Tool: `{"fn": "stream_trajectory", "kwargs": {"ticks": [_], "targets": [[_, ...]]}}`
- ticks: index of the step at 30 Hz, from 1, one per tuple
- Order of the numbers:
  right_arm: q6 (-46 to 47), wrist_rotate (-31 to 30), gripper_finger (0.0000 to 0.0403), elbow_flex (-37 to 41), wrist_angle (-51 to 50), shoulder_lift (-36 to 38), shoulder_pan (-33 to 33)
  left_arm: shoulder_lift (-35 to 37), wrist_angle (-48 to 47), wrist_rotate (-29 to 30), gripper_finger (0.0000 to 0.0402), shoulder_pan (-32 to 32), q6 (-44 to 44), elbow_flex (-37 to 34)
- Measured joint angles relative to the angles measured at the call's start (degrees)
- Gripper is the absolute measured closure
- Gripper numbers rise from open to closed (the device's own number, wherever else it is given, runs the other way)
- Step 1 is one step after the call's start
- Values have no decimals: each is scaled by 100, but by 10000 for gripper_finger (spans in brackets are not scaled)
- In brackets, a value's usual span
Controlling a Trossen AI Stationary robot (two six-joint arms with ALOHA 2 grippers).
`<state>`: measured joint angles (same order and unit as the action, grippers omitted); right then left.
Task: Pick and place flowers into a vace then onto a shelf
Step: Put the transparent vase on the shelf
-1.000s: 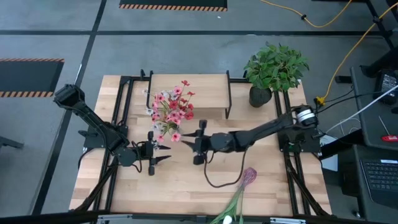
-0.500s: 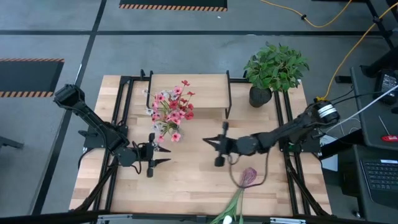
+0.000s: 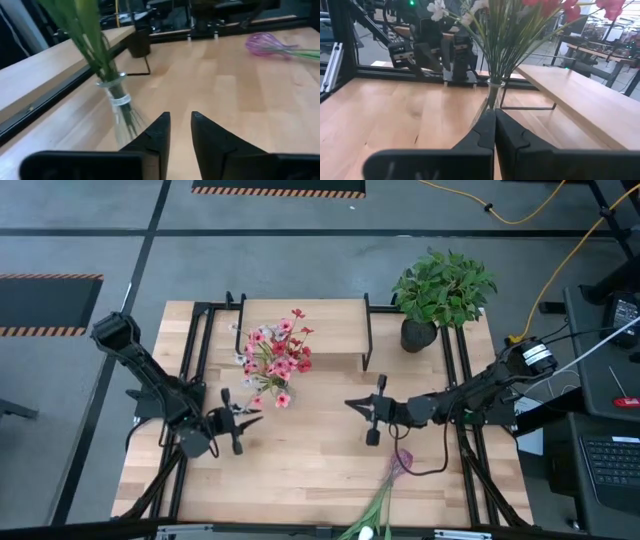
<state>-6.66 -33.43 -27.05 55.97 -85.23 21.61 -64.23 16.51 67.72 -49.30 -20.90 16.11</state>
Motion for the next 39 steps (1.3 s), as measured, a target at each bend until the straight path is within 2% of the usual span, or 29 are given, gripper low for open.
{"fn": "stream_trajectory", "kwargs": {"ticks": [4,9,14,17,20,24,32,39], "targets": [[-49,0,400,0,-2,0,2,1,58,0,346,97,-217,-211],[-129,0,394,0,-4,0,2,1,1035,-92,368,329,-375,-701],[-217,0,390,0,-5,-2,0,1,2342,-560,397,540,653,-954],[-259,0,390,0,-5,-4,1,1,2603,-822,398,666,986,-959],[-262,0,390,0,-7,-4,2,1,2566,-982,389,793,898,-959],[-262,0,390,0,-13,-4,2,1,2562,-1229,360,935,586,-959],[-262,0,389,0,-46,-5,2,-1,2553,-910,258,1219,187,-959],[-262,0,389,-2,-169,-7,0,-1,2552,-919,179,1391,76,-959]]}}
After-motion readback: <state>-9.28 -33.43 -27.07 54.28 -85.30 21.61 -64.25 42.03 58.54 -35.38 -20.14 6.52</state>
